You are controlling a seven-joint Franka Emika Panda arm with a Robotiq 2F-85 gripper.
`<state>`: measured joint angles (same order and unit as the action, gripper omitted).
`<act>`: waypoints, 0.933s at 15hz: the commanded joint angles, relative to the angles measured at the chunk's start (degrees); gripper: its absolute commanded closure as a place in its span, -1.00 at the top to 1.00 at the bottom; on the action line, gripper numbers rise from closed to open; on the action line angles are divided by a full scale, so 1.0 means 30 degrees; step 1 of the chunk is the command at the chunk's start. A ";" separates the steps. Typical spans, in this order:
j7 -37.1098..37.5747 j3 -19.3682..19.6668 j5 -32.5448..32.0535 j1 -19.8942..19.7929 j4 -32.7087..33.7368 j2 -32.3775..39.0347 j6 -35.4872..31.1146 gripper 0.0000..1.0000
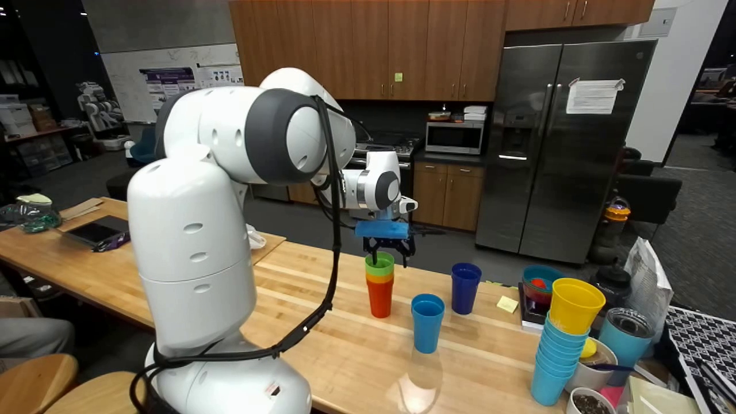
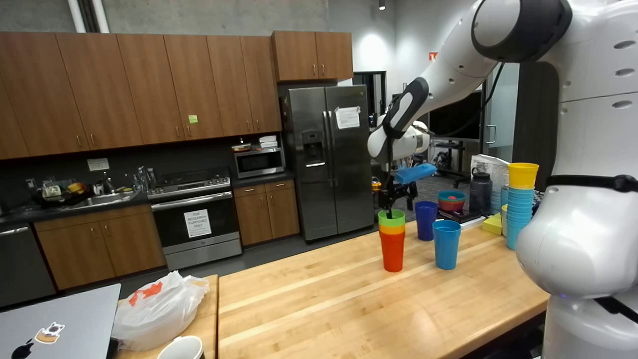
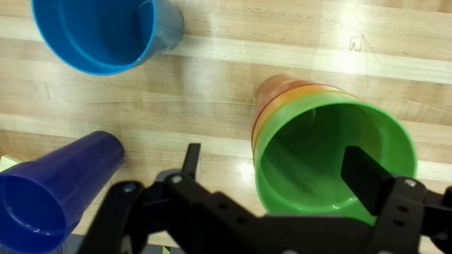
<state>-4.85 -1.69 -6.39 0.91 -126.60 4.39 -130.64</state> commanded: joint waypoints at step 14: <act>0.0223 0.0201 -0.0226 -0.0044 -0.0273 -0.0844 -0.0162 -1.00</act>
<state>-4.85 -1.53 -6.41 0.86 -126.64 4.29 -130.94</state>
